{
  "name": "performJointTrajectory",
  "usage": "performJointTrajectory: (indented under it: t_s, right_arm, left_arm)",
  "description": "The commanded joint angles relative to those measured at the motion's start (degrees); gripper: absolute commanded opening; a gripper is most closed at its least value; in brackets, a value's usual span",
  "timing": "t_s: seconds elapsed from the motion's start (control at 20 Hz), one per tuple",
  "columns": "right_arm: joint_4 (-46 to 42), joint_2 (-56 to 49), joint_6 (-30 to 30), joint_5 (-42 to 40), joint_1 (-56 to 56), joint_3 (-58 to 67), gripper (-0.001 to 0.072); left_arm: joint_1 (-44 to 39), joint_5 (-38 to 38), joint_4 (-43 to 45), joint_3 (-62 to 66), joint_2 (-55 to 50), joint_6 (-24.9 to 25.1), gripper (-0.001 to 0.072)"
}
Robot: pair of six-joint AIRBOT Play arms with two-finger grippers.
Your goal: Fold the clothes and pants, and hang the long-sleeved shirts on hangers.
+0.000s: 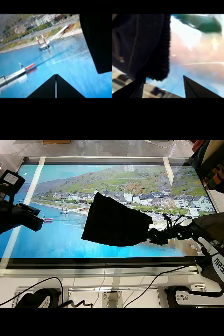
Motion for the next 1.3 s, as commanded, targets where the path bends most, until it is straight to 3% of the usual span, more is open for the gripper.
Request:
performJointTrajectory:
  t_s: [0.0,0.2,0.45,0.55,0.75,0.95,1.0,1.1,1.15,1.25]
  right_arm:
    - [2.54,-1.99,-1.92,-3.06,0.00,-0.24,0.0522]
    - [6.23,-1.99,-4.61,-3.45,0.00,-0.24,0.0456]
    - [6.21,-1.97,-5.11,-2.97,0.00,-0.24,0.0131]
    - [6.19,-1.88,-5.11,-2.95,0.00,-0.24,0.0038]
    - [6.16,-1.84,-8.48,0.87,0.00,-0.17,0.0037]
    - [6.10,-1.84,-12.24,5.09,0.00,-0.17,0.0040]
    - [6.12,-1.84,-12.24,5.44,-0.15,-0.17,0.0110]
    - [6.12,-1.84,-12.13,5.64,-0.17,-0.17,0.0358]
    - [6.12,-1.84,-12.11,5.70,-0.17,-0.17,0.0407]
    - [6.10,-1.86,-12.11,6.19,-0.17,-0.17,0.0407]
  left_arm:
    - [0.04,0.02,0.00,-0.02,-0.02,0.00,0.0018]
    - [0.04,0.02,0.00,-0.02,-0.02,0.00,0.0018]
    - [0.04,0.00,-0.02,-0.02,-0.02,0.00,0.0018]
    - [0.04,0.00,-0.04,-0.04,-0.02,-0.02,0.0018]
    - [0.07,-0.04,0.00,-0.26,-1.79,-5.33,0.0018]
    - [0.07,-0.17,-2.71,-4.20,-6.71,-5.66,0.0019]
    - [0.07,-0.26,-4.72,-5.09,-8.00,-5.66,0.0019]
    - [0.00,-0.26,-8.15,-5.86,-10.19,-5.62,0.0019]
    - [0.00,-0.24,-9.16,-5.86,-11.19,-5.62,0.0019]
    - [0.00,-0.24,-9.49,-5.86,-12.11,-5.62,0.0019]
